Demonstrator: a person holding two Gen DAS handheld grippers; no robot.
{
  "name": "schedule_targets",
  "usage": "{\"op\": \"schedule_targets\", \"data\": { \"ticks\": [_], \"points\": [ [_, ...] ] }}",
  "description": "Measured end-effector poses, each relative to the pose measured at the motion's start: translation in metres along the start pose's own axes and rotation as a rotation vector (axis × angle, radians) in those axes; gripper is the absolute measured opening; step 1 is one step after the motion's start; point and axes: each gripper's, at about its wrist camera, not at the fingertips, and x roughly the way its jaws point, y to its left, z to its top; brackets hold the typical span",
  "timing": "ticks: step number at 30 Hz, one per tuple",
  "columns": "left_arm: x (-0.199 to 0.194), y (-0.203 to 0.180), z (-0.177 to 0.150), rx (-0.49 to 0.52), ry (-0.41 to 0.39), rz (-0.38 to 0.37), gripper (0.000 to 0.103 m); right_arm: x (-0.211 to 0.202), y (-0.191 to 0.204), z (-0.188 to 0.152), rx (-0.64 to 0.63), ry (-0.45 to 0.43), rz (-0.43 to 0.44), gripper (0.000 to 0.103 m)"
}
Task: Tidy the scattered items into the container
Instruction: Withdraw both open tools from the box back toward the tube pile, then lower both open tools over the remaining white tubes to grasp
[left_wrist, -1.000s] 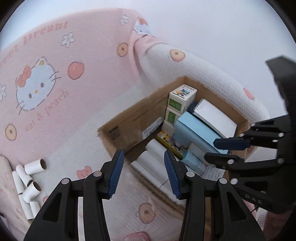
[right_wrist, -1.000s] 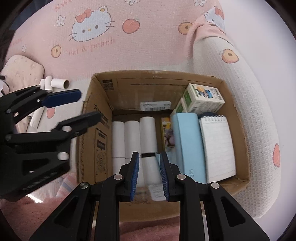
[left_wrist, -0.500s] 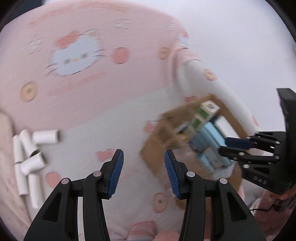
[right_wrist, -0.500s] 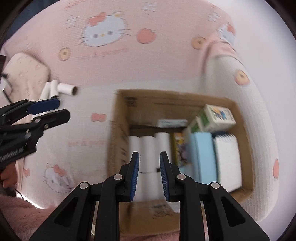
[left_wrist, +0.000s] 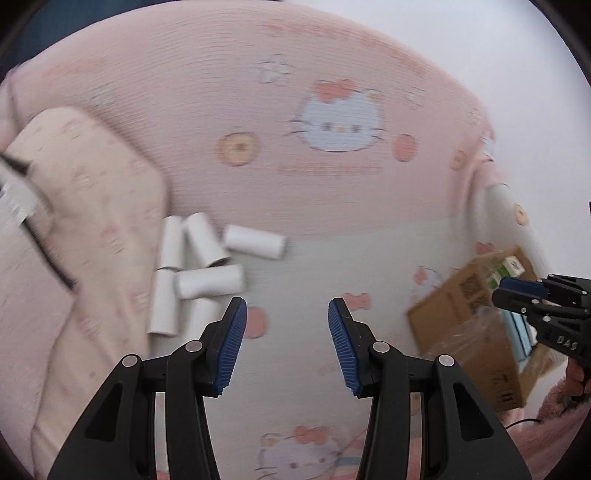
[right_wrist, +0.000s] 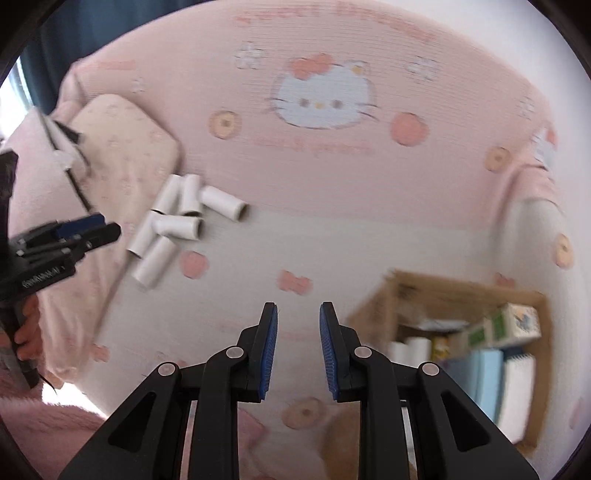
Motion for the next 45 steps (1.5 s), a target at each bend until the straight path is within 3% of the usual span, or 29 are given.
{"op": "schedule_targets", "data": {
  "ticks": [4,9,13,19,24,29,41,45],
  "points": [
    [0.009,0.031,-0.012,-0.052,0.038,0.038,0.051,0.012,0.032,0.015,-0.046,-0.035,0.08,0.047],
    [0.042,0.064,-0.031,-0.122,0.114,0.079,0.051,0.043,0.06,0.022,-0.067,-0.031,0.187,0.048],
    [0.067,0.082,-0.044,-0.156,0.159,0.098,0.051,0.076,0.078,0.024,-0.092,-0.036,0.188,0.048],
    [0.091,0.094,-0.049,-0.171,0.196,0.11,0.051,0.108,0.083,0.036,-0.084,-0.095,0.257,0.048],
    [0.111,0.095,-0.047,-0.161,0.232,0.125,0.051,0.14,0.096,0.046,-0.133,-0.111,0.241,0.048],
    [0.129,0.093,-0.051,-0.172,0.252,0.12,0.051,0.176,0.127,0.049,-0.306,-0.108,0.206,0.047],
    [0.166,0.118,-0.056,-0.282,0.289,0.147,0.05,0.244,0.152,0.088,-0.398,-0.06,0.292,0.047],
    [0.18,0.121,-0.065,-0.312,0.34,0.146,0.05,0.268,0.168,0.096,-0.51,-0.034,0.291,0.047]
  ]
}}
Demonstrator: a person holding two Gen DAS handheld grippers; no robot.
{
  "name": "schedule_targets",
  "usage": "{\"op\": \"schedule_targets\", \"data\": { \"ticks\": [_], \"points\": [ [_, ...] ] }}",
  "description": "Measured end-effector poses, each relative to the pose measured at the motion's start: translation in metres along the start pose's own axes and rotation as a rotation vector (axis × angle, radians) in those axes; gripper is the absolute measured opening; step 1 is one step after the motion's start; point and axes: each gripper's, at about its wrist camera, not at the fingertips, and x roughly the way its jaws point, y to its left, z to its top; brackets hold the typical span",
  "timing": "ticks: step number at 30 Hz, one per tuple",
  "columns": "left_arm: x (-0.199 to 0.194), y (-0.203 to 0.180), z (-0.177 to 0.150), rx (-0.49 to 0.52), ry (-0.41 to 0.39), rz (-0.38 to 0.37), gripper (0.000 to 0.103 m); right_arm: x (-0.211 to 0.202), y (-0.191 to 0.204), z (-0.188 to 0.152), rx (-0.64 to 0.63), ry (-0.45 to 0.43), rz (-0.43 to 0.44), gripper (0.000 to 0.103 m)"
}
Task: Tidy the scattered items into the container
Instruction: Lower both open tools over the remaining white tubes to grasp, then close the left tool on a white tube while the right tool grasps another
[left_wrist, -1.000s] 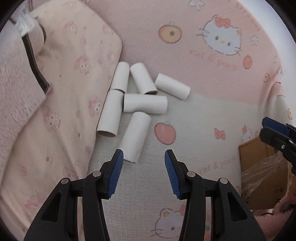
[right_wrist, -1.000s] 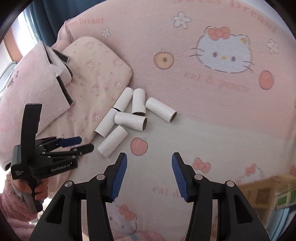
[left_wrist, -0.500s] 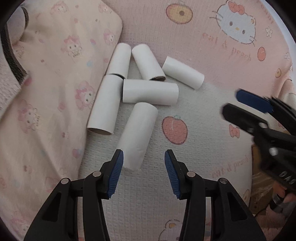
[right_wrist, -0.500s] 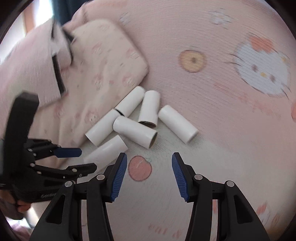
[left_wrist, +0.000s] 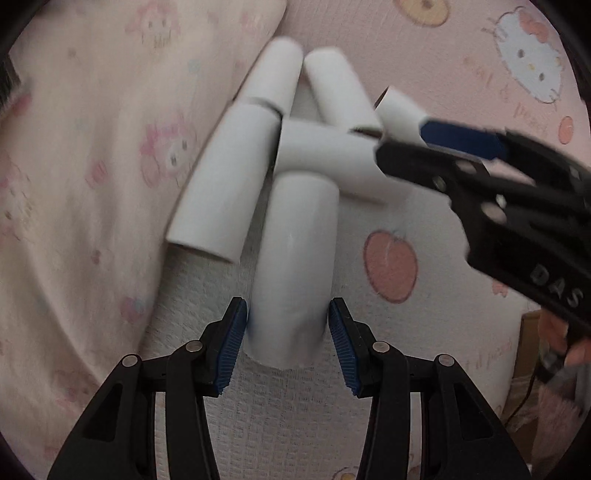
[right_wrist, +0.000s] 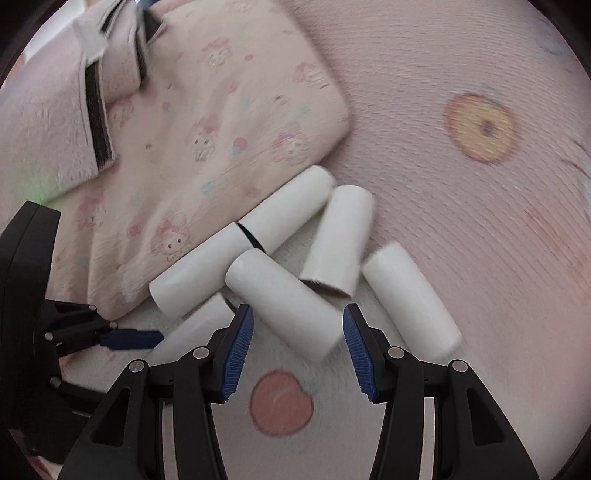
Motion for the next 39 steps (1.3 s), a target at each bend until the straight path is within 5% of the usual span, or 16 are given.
{"op": "schedule_targets", "data": {
  "ticks": [4,13,25,30,39],
  "points": [
    [0.0,0.001,-0.003,-0.042,-0.019,-0.004,0.049,0.021,0.004,-0.001,-0.124,0.062,-0.067,0.047],
    [0.006,0.007,-0.008,-0.236,-0.055,-0.1,0.049,0.026,-0.008,-0.005,-0.095,0.063,0.004,0.047],
    [0.003,0.002,-0.026,-0.237,-0.076,-0.076,0.048,0.018,-0.016,-0.016,-0.008,0.103,0.153,0.047],
    [0.005,-0.002,-0.029,-0.225,-0.078,-0.055,0.048,0.023,-0.016,-0.02,0.017,0.128,0.118,0.042],
    [0.006,0.002,-0.038,-0.218,-0.065,-0.085,0.048,0.015,-0.034,-0.041,0.149,0.149,0.188,0.036]
  ]
}}
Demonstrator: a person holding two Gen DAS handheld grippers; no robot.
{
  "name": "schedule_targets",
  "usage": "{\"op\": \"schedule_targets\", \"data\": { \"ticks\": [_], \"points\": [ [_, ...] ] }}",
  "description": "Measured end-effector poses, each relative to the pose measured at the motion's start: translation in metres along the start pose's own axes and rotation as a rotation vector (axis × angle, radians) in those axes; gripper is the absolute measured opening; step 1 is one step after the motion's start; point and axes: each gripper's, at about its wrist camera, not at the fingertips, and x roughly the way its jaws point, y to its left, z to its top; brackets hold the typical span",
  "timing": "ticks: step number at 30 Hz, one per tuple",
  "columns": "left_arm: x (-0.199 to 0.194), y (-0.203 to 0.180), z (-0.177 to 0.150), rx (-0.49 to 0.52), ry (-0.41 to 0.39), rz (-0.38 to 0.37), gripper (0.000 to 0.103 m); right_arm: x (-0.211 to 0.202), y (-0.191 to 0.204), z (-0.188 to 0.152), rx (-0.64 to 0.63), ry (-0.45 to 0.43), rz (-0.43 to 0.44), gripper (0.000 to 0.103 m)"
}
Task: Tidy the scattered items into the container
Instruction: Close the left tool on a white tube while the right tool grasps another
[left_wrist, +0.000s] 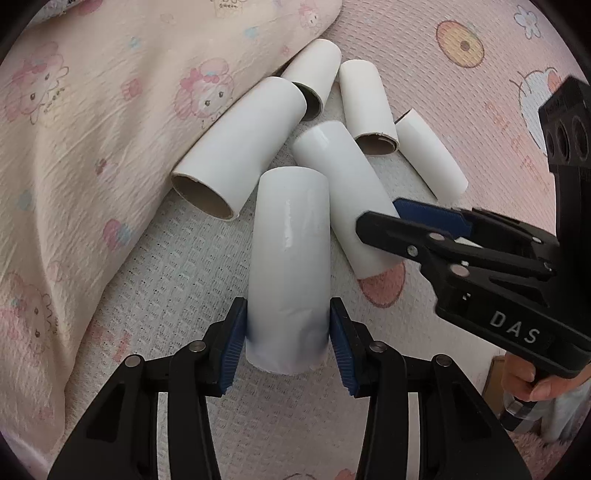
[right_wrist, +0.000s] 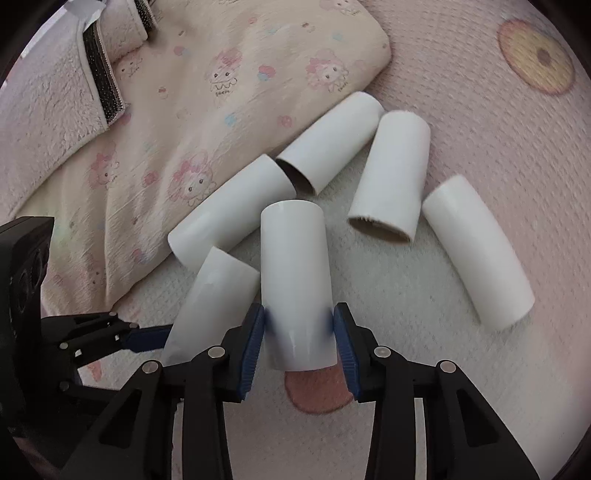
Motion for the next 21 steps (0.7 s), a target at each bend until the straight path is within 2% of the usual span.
{"op": "schedule_targets", "data": {
  "ticks": [9,12,14,20,21],
  "points": [
    [0.004,-0.011,-0.013,0.104,0.046,-0.03,0.048,-0.027,-0.021,-0.045,0.075,0.044,-0.069,0.036],
    [0.006,-0.018,-0.02,0.147,0.055,-0.001,0.048,-0.033,-0.026,-0.057,0.109,0.073,-0.073,0.036],
    [0.015,-0.041,-0.009,0.164,0.055,0.019,0.049,-0.036,-0.03,-0.061,0.133,0.089,-0.072,0.036],
    [0.006,-0.057,0.003,0.177,0.019,0.056,0.054,-0.033,-0.038,-0.054,0.131,0.091,-0.114,0.037],
    [0.006,-0.051,0.014,0.188,0.016,0.068,0.054,-0.03,-0.04,-0.052,0.132,0.102,-0.107,0.037]
  ]
}}
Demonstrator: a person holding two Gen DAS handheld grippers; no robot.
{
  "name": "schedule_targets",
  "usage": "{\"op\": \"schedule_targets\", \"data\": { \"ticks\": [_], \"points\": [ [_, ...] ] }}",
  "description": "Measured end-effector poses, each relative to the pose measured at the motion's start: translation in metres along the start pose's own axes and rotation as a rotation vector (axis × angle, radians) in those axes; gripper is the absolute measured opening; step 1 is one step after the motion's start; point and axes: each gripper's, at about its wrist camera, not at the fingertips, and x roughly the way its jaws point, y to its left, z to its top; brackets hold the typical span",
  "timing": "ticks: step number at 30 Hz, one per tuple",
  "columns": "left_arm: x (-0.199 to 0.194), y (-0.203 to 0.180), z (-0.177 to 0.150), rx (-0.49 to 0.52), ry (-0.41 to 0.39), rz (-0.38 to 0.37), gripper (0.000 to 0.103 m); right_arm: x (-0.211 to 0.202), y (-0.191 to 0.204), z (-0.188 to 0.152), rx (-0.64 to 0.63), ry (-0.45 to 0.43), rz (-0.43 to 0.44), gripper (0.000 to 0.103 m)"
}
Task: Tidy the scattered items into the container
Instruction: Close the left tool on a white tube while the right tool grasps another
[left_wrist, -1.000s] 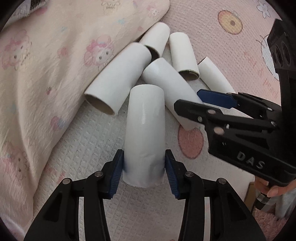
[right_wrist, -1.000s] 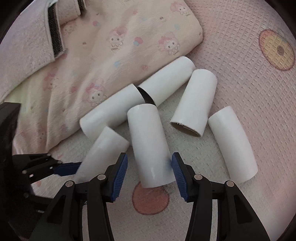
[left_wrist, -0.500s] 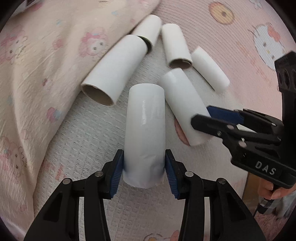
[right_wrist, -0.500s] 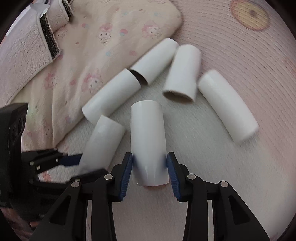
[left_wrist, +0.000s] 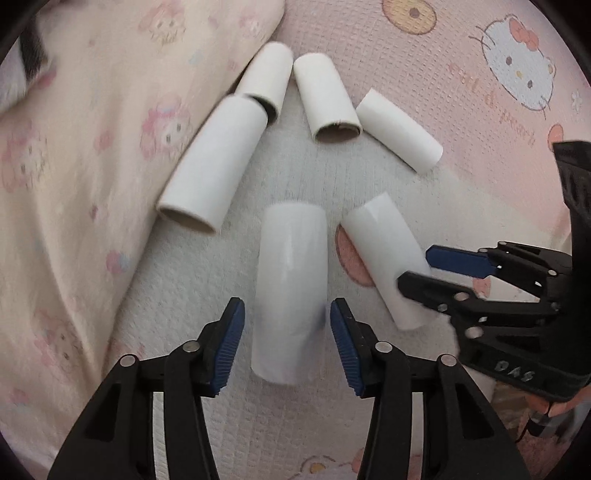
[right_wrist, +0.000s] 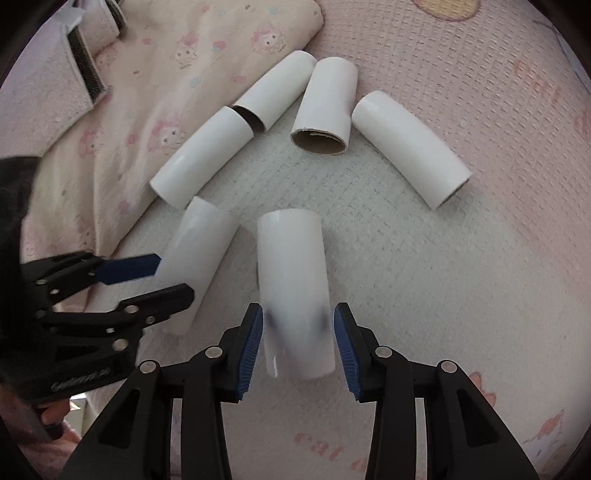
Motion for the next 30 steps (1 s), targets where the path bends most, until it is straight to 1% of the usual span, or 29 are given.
{"op": "schedule_targets", "data": {
  "ticks": [1,2,3,4,6,8,9,10,11,12,14,16,19,25,30],
  "points": [
    [0.002,-0.004,0.003,0.013,-0.005,0.011,0.054,0.011,0.024,0.001,-0.005,0.005,0.006,0.037],
    [-0.003,-0.007,0.0,0.02,-0.008,0.014,0.054,0.016,0.033,0.002,-0.01,0.002,-0.005,0.037],
    [-0.002,-0.01,0.0,0.017,-0.012,0.032,0.054,0.017,0.032,0.002,-0.005,-0.005,-0.021,0.038],
    [-0.002,0.014,0.004,0.01,-0.009,0.031,0.054,0.017,0.029,0.003,0.017,-0.007,-0.022,0.038],
    [-0.001,0.03,0.008,-0.03,0.012,0.0,0.054,0.019,0.024,0.005,0.048,0.002,-0.005,0.039],
    [0.007,0.03,0.014,-0.062,0.03,-0.03,0.053,0.021,0.02,0.007,0.063,0.01,0.002,0.039],
    [0.012,0.028,0.016,-0.067,0.038,-0.031,0.053,0.022,0.019,0.007,0.066,0.013,0.0,0.039],
    [0.015,0.028,0.018,-0.064,0.049,-0.03,0.05,0.023,0.019,0.008,0.065,0.016,-0.006,0.039],
    [0.014,0.031,0.013,-0.057,0.054,-0.028,0.046,0.025,0.02,0.009,0.061,0.022,-0.016,0.039],
    [0.015,0.031,0.013,-0.051,0.06,-0.018,0.046,0.027,0.021,0.01,0.059,0.025,-0.028,0.039],
    [0.017,0.031,0.015,-0.044,0.055,-0.008,0.046,0.028,0.017,0.011,0.073,0.022,-0.028,0.039],
    [0.018,0.032,0.016,-0.053,0.051,-0.01,0.046,0.032,0.008,0.011,0.124,0.036,0.009,0.04],
    [0.019,0.034,0.015,-0.06,0.042,-0.027,0.046,0.039,-0.004,0.01,0.194,0.037,0.035,0.041],
    [0.02,0.035,0.012,-0.068,0.03,-0.054,0.046,0.037,-0.012,0.01,0.22,0.009,0.02,0.042],
    [0.014,0.034,0.005,-0.058,0.015,-0.044,0.046,0.03,-0.017,0.002,0.229,-0.011,-0.001,0.04]
  ]
}}
